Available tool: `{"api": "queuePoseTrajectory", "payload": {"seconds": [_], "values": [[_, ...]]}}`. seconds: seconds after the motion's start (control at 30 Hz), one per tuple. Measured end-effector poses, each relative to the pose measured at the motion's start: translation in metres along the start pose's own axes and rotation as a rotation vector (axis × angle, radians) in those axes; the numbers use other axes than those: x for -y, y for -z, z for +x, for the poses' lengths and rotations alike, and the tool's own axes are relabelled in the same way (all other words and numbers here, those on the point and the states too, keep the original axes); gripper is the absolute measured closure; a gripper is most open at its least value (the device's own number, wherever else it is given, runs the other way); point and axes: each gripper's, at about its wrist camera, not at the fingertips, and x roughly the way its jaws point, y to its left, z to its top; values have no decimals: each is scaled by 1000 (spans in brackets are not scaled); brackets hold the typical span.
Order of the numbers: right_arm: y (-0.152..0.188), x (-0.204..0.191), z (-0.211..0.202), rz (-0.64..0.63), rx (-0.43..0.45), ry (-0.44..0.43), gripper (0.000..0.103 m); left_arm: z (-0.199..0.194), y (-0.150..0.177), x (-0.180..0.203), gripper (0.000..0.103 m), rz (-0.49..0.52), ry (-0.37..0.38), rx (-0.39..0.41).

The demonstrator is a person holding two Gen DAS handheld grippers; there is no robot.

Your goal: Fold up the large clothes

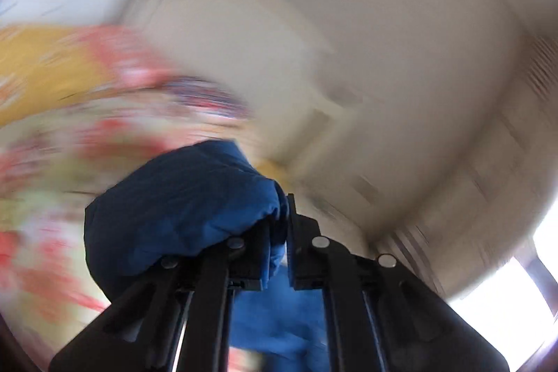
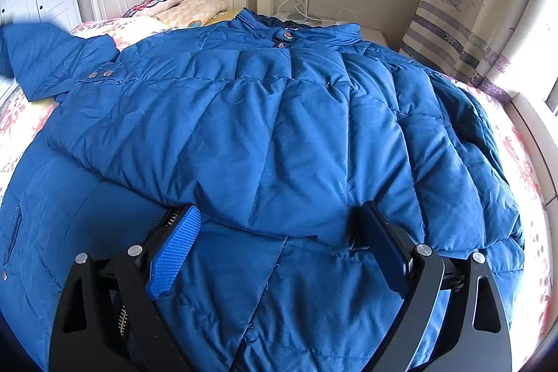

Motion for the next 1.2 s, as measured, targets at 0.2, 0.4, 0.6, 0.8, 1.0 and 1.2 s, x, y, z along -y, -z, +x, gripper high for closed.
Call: {"api": "queuePoseTrajectory", "payload": {"seconds": [0.2,0.4,0.6,0.8,1.0,1.2], "values": [[0,1,0,10,7,-15,15,65,122,160,96,305,278,-325],[0,2,0,16,11,-29,14,140,238,185,72,346,238,-623],[0,4,0,30,14,-49,14,65,216,182,17,425,310,-469],[0,4,0,29,16,-49,14,18,178,105,9,311,-14,-284],[0,4,0,27,14,-47,14,41,191,71,20,282,-194,-428],[0,4,0,25,17,-43,14,81,223,70,19,421,-341,-531]]}}
